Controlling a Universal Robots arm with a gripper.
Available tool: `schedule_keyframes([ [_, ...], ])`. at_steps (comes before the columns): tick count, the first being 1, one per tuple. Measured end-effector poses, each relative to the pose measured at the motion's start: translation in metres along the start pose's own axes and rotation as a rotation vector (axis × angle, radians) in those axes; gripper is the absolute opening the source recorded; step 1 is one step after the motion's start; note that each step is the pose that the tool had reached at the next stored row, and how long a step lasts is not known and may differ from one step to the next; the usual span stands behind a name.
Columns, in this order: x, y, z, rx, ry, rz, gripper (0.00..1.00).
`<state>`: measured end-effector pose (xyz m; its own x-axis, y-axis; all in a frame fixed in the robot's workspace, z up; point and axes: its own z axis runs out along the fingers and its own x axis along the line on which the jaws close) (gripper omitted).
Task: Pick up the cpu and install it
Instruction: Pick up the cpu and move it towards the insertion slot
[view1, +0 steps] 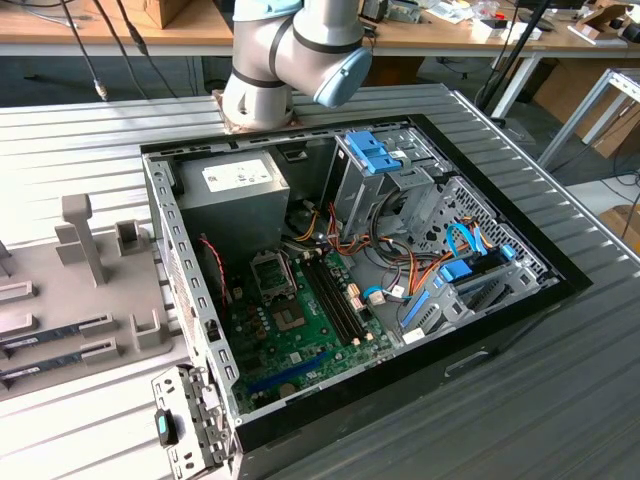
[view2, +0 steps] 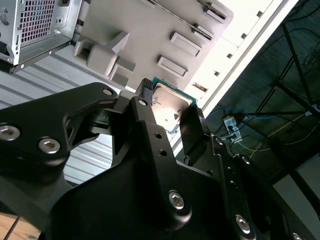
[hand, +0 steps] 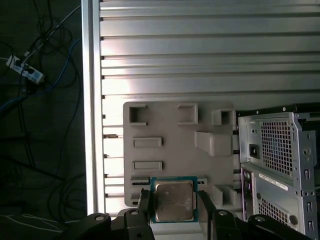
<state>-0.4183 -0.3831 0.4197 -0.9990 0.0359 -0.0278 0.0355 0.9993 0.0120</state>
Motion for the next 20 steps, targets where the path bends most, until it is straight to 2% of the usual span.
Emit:
schedule_keyframes([
  [20,-0.0075,0.0,0.0012,0.0,0.0,0.0,0.47],
])
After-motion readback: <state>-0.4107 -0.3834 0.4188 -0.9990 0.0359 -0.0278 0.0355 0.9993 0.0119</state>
